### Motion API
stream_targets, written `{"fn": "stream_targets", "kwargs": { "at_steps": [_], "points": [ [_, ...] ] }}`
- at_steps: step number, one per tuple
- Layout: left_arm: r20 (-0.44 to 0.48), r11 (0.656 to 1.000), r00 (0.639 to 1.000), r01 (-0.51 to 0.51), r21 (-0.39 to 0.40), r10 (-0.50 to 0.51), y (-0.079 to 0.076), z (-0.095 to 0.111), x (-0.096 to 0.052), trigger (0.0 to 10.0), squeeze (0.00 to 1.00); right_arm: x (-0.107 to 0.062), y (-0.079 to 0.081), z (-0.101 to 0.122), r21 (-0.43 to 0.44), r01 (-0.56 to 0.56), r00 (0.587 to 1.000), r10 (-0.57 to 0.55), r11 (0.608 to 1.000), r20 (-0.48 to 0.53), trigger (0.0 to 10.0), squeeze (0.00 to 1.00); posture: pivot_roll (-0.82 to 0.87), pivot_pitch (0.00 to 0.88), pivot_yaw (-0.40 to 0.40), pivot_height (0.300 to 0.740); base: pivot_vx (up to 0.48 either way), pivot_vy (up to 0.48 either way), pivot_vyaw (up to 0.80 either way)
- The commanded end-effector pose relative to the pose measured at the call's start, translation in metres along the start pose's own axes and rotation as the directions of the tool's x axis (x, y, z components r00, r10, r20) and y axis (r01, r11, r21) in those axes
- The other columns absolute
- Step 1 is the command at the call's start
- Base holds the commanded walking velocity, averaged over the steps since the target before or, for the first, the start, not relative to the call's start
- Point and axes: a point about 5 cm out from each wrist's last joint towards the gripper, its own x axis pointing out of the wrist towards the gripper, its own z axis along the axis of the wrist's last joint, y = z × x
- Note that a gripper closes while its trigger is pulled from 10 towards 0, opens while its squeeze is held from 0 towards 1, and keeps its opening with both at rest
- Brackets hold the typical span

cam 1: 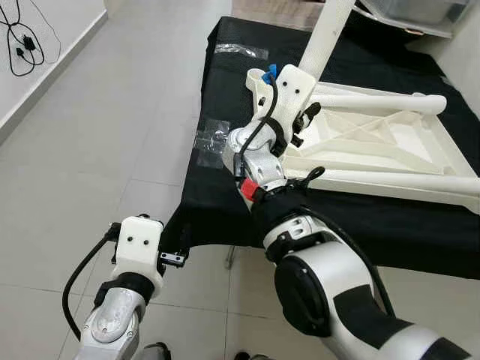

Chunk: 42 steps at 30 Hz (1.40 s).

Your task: Building children table

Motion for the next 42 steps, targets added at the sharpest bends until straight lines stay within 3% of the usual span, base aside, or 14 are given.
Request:
{"fn": "stream_targets", "kwargs": {
  "at_steps": [1,2,3,4,18,19,20,21,30,42],
  "points": [
    [-0.019,1.0,1.0,0.003,-0.002,-0.003,-0.002,-0.005,-0.002,10.0,0.0,-0.014,-0.011,-0.059,-0.067,0.023,0.956,-0.042,0.997,-0.291,10.0,0.0,0.15,0.193,-0.145,0.74,0.0,0.0,0.0],
    [-0.018,1.0,1.0,0.004,-0.001,-0.004,-0.002,-0.005,-0.002,10.0,0.0,-0.014,-0.012,-0.062,-0.069,0.024,0.951,-0.044,0.997,-0.307,10.0,0.0,0.15,0.192,-0.146,0.74,0.0,0.0,0.0],
    [-0.018,1.0,1.0,0.005,0.0,-0.005,-0.002,-0.004,-0.002,10.0,0.0,-0.014,-0.011,-0.063,-0.062,0.013,0.95,-0.032,0.998,-0.31,10.0,0.07,0.15,0.191,-0.145,0.74,0.0,0.0,0.0],
    [-0.018,1.0,1.0,0.005,0.0,-0.005,-0.002,-0.004,-0.002,10.0,0.0,-0.014,-0.011,-0.063,-0.056,0.004,0.95,-0.022,0.998,-0.31,10.0,1.0,0.15,0.191,-0.145,0.74,0.0,0.0,0.0],
    [-0.019,1.0,1.0,0.01,0.004,-0.01,-0.004,-0.005,-0.002,10.0,0.0,-0.014,-0.007,-0.058,-0.029,-0.039,0.962,0.029,0.999,-0.273,10.0,1.0,0.15,0.183,-0.146,0.74,0.0,0.0,0.0],
    [-0.019,1.0,1.0,0.01,0.005,-0.01,-0.004,-0.005,-0.002,10.0,0.0,-0.015,-0.006,-0.057,-0.024,-0.041,0.962,0.033,0.999,-0.27,10.0,0.07,0.15,0.183,-0.146,0.74,0.0,0.0,0.0],
    [-0.019,1.0,1.0,0.01,0.005,-0.01,-0.004,-0.005,-0.002,10.0,0.0,-0.016,-0.005,-0.057,-0.02,-0.044,0.962,0.037,0.999,-0.269,10.0,0.07,0.15,0.183,-0.146,0.74,0.0,0.0,0.0],
    [-0.019,1.0,1.0,0.01,0.005,-0.01,-0.004,-0.006,-0.002,10.0,0.0,-0.017,-0.005,-0.058,-0.016,-0.052,0.96,0.046,0.998,-0.275,10.0,0.0,0.15,0.188,-0.143,0.74,0.0,0.0,0.0],
    [-0.016,1.0,1.0,0.006,0.005,-0.006,-0.003,-0.005,0.001,10.0,0.0,-0.024,-0.006,-0.068,-0.006,-0.132,0.942,0.124,0.991,-0.31,10.0,0.0,0.14,0.197,-0.138,0.74,0.0,0.0,0.0],
    [-0.018,1.0,1.0,0.002,-0.001,-0.002,-0.001,-0.007,0.005,10.0,0.0,-0.025,-0.013,-0.075,-0.036,-0.246,0.934,0.226,0.969,-0.278,10.0,0.0,0.13,0.187,-0.131,0.74,0.0,0.0,0.0]
  ]
}}
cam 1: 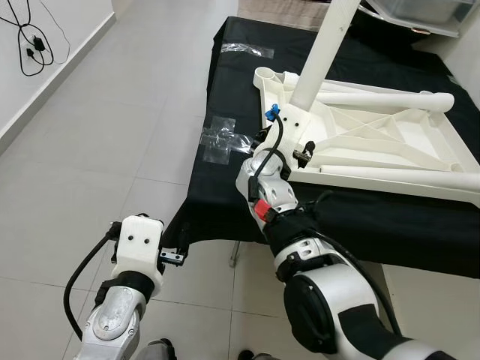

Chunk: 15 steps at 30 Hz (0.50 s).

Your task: Building children table

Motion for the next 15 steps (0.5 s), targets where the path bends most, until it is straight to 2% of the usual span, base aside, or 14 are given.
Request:
{"fn": "stream_targets", "kwargs": {
  "at_steps": [1,4,15],
  "points": [
    [-0.013,1.0,1.0,0.005,-0.01,-0.006,-0.001,-0.004,0.001,10.0,0.0,-0.029,0.019,-0.035,0.008,-0.11,0.985,0.11,0.994,-0.134,10.0,0.0,0.13,0.187,-0.131,0.74,0.0,0.0,0.0],
    [-0.015,1.0,1.0,0.007,-0.01,-0.007,-0.002,-0.005,0.002,10.0,0.0,-0.03,0.019,-0.036,0.01,-0.14,0.981,0.14,0.99,-0.136,10.0,0.0,0.13,0.187,-0.128,0.74,0.0,0.0,0.0],
    [-0.01,1.0,1.0,0.004,-0.009,-0.004,-0.003,-0.006,0.005,10.0,0.0,-0.029,-0.002,-0.046,-0.042,-0.209,0.972,0.203,0.977,-0.115,10.0,0.0,0.14,0.174,-0.13,0.74,0.0,0.0,0.0]
  ]
}}
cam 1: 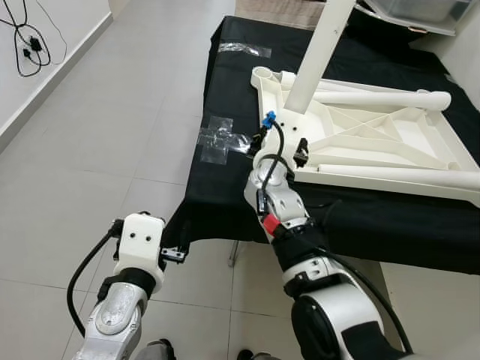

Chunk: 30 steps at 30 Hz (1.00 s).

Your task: Building children table

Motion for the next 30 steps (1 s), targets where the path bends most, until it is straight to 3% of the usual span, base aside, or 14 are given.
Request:
{"fn": "stream_targets", "kwargs": {
  "at_steps": [1,18,30],
  "points": [
    [-0.015,1.0,1.0,0.002,-0.01,-0.002,-0.002,-0.005,0.0,10.0,0.0,-0.025,0.014,-0.034,0.006,-0.074,0.991,0.074,0.997,-0.108,10.0,0.0,0.14,0.168,-0.129,0.74,0.0,0.0,0.0],
    [-0.013,1.0,1.0,0.007,-0.006,-0.007,-0.002,-0.008,0.003,10.0,0.0,-0.041,0.002,-0.041,-0.011,-0.228,0.964,0.224,0.974,-0.143,10.0,0.0,0.13,0.128,-0.131,0.74,0.0,0.0,0.0],
    [-0.01,1.0,1.0,0.014,-0.005,-0.014,-0.002,-0.009,0.002,10.0,0.0,-0.045,-0.023,-0.051,-0.042,-0.203,0.966,0.193,0.978,-0.171,10.0,0.0,0.13,0.127,-0.131,0.74,0.0,0.0,0.0]
  ]
}}
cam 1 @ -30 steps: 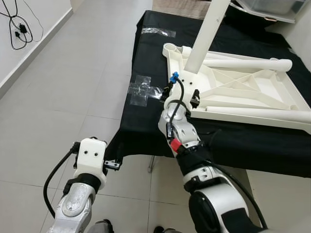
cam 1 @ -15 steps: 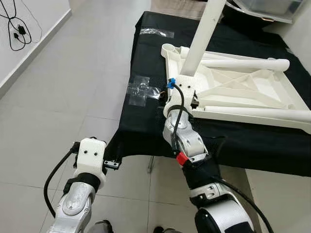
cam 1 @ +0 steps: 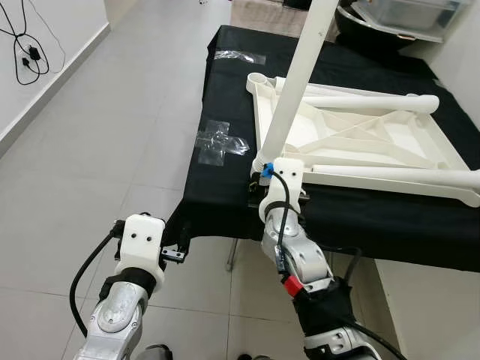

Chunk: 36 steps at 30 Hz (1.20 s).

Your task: Building children table

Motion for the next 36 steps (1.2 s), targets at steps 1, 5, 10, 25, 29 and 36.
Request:
{"fn": "stream_targets", "kwargs": {
  "at_steps": [1,5,10,25,29,36],
  "points": [
    [-0.014,1.0,1.0,0.01,-0.006,-0.01,-0.002,-0.004,-0.002,10.0,0.0,-0.009,0.005,-0.016,0.035,-0.013,0.997,0.016,0.999,-0.069,10.0,0.0,0.13,0.128,-0.131,0.74,0.0,0.0,0.0],
    [-0.013,1.0,1.0,0.011,-0.007,-0.011,-0.002,-0.004,-0.002,10.0,0.0,-0.012,-0.002,-0.018,0.029,-0.074,0.995,0.076,0.997,-0.071,10.0,0.0,0.13,0.129,-0.131,0.74,0.0,0.0,0.0],
    [-0.009,1.0,1.0,0.025,-0.002,-0.025,-0.003,-0.003,-0.005,10.0,0.0,-0.038,-0.018,-0.026,-0.111,-0.29,0.956,0.293,0.951,0.007,10.0,0.0,0.12,0.133,-0.127,0.74,0.0,0.0,0.0],
    [-0.053,0.995,0.993,0.102,-0.019,-0.103,-0.006,-0.001,-0.033,10.0,0.0,-0.082,-0.062,-0.037,-0.102,-0.384,0.923,0.381,0.918,-0.052,10.0,0.0,0.12,0.113,-0.128,0.74,0.0,0.0,0.0],
    [-0.096,0.995,0.991,0.094,-0.017,-0.095,-0.003,-0.01,-0.048,10.0,0.0,-0.092,-0.078,-0.041,-0.12,-0.361,0.933,0.357,0.925,-0.052,10.0,0.0,0.11,0.096,-0.126,0.74,0.0,0.0,0.0],
    [-0.138,0.998,0.988,0.068,-0.016,-0.07,0.0,-0.019,-0.057,10.0,0.0,-0.097,-0.09,-0.049,-0.128,-0.323,0.946,0.316,0.938,-0.077,10.0,0.0,0.11,0.073,-0.127,0.74,0.0,0.0,-0.23]
  ]
}}
